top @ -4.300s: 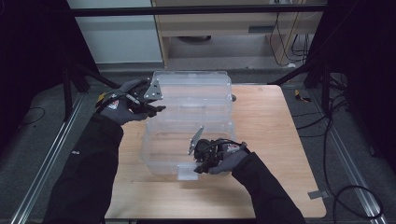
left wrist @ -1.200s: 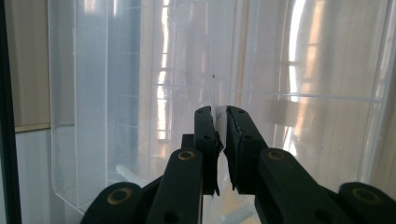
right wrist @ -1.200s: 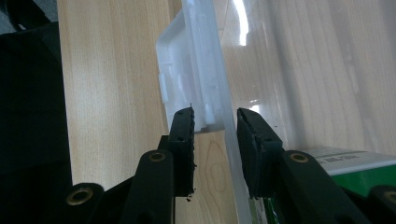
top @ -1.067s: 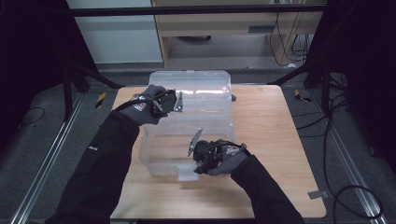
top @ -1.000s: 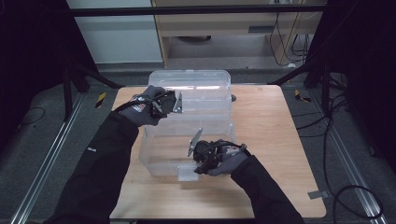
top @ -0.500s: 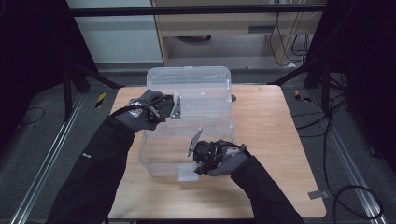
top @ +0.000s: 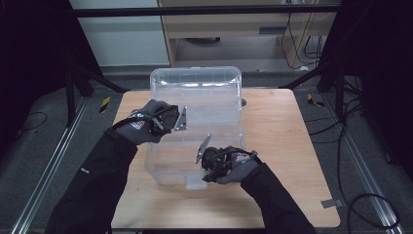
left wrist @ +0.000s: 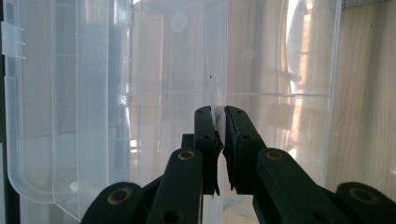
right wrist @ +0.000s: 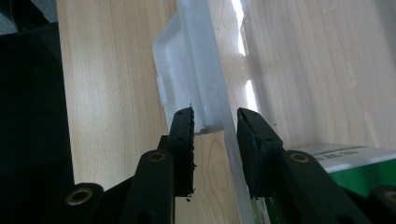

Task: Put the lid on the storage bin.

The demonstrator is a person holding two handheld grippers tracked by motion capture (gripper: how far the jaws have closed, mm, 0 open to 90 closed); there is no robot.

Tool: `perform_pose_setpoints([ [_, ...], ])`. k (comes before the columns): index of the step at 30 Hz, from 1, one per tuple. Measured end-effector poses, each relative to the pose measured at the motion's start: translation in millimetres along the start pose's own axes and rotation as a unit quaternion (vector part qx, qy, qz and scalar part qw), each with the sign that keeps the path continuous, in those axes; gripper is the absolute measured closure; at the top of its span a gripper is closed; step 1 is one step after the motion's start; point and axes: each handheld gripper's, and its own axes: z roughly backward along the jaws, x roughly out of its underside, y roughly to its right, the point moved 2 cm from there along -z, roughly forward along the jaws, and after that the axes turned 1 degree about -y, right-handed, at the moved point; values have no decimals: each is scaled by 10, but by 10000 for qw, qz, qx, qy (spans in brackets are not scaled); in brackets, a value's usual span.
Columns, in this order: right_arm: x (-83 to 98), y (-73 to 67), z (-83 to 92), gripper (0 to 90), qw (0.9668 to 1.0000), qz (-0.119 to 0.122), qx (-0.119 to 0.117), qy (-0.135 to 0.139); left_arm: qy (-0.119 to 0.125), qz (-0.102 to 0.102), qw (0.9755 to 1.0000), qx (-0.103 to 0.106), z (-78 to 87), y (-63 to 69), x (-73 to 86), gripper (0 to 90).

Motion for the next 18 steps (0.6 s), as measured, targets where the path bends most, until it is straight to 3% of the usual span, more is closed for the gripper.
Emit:
perform_pose_setpoints([
  [13, 4, -6, 1, 677, 10000, -14, 18, 15, 89, 79, 9999, 44, 58, 107, 20, 832],
  [18, 5, -5, 1, 677, 10000, 3, 20, 28, 89, 7, 10000, 39, 82, 141, 11, 832],
])
